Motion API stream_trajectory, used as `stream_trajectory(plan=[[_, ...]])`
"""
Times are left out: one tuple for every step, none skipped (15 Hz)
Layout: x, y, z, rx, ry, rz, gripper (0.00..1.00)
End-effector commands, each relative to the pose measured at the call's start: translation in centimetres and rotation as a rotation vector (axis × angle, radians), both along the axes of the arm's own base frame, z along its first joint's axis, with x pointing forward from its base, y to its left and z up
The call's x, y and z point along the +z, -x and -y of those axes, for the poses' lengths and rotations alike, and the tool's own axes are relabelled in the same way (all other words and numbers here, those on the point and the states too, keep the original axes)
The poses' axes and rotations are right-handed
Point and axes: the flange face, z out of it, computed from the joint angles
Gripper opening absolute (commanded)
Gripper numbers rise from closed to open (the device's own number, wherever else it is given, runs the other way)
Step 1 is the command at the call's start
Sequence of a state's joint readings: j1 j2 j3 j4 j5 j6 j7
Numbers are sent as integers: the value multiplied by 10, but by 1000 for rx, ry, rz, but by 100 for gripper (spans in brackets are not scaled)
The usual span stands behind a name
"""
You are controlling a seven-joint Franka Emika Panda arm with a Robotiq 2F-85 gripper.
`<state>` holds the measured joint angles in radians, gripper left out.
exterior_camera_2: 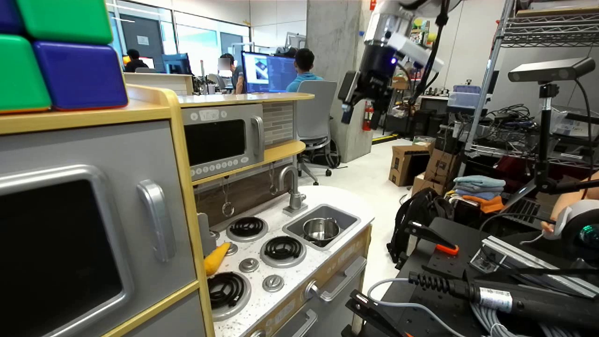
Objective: Put the carrot plushy in the pot in the sink
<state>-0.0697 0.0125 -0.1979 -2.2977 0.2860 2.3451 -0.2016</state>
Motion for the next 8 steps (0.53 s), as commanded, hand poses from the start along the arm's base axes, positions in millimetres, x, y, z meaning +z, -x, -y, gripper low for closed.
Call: stream_trajectory(plan=[[-78, -38, -31, -70, -4, 10, 100], [-96, -47, -42, -75, -4, 14, 100], [-109, -55, -53, -76, -10, 18, 100], [-119, -62, -61, -78, -15, 19, 100], [-123, -69, -67, -78, -26, 18, 100], [-122, -73, -69, -72, -42, 11, 100], [-115, -74, -69, -57, -59, -12, 100], [-100, -70, -62, -29, -82, -54, 100]])
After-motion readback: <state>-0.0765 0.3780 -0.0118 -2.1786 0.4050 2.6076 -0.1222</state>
